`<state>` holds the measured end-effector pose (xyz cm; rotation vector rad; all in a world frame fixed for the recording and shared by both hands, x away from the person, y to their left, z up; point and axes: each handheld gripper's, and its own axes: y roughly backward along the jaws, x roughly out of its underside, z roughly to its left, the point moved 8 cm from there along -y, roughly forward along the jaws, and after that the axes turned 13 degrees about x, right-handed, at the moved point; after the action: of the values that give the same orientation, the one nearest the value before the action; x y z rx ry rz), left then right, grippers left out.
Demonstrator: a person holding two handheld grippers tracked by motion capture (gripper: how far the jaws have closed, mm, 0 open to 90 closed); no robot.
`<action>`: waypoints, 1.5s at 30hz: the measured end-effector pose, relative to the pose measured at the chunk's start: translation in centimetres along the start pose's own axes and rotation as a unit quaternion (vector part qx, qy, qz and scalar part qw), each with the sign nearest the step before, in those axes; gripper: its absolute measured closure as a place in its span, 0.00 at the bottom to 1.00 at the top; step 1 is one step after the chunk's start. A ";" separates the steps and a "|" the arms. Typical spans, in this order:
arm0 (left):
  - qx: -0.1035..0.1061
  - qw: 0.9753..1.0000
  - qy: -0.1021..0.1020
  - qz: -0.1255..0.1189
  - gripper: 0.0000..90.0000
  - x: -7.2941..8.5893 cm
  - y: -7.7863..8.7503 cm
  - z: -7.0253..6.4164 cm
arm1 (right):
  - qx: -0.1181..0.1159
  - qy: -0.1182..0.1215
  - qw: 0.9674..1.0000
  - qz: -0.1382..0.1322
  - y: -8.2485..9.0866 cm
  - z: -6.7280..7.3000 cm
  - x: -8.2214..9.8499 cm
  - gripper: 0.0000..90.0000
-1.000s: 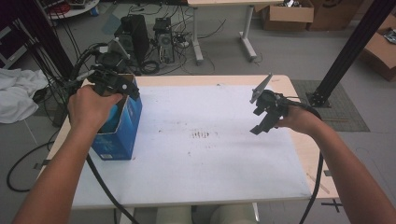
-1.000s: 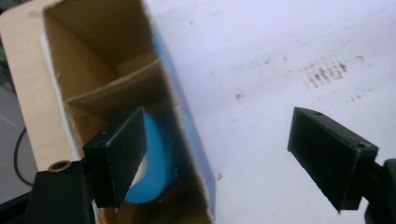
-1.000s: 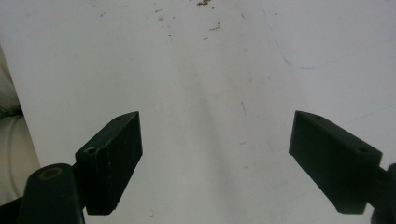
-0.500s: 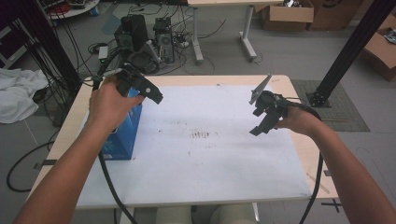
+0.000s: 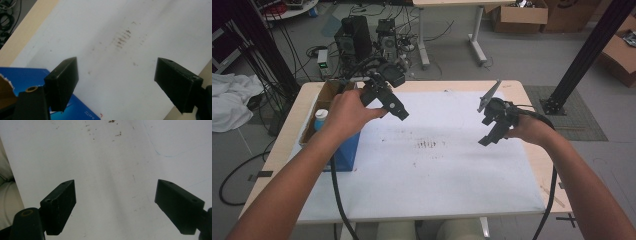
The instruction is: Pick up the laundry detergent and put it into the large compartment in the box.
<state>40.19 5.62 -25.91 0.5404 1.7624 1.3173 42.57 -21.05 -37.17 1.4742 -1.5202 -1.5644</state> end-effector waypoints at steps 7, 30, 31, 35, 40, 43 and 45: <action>0.016 0.999 -0.048 0.010 0.22 -1.5 -1.0 -1.0 | 0.000 -0.003 1.000 0.000 0.1 0.2 -0.1 0.19; 0.062 0.983 -0.164 0.060 0.23 -3.8 -5.5 -4.2 | -0.004 -0.007 1.000 0.007 -0.3 -0.5 0.2 0.19; 0.065 0.982 -0.166 0.060 0.23 -3.8 -5.6 -4.2 | -0.003 -0.007 1.000 0.007 -0.4 -0.5 0.2 0.19; 0.070 0.981 -0.168 0.060 0.23 -3.9 -5.9 -4.5 | -0.005 -0.007 1.000 0.010 -0.3 -0.3 0.2 0.19; 0.073 0.981 -0.170 0.064 0.23 -3.7 -6.2 -4.7 | -0.005 -0.005 1.000 0.008 -0.4 -0.3 0.1 0.19; 0.075 0.980 -0.171 0.064 0.23 -3.7 -6.2 -4.7 | -0.006 -0.006 1.000 0.011 -0.6 -0.3 0.1 0.19; 0.073 0.980 -0.171 0.064 0.23 -3.7 -6.2 -4.6 | -0.006 -0.006 1.000 0.013 -0.6 -0.3 0.0 0.19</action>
<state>39.28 -1.95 -29.89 0.9194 1.5644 1.1064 42.99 -21.04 -37.70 1.4351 -1.5272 -1.5665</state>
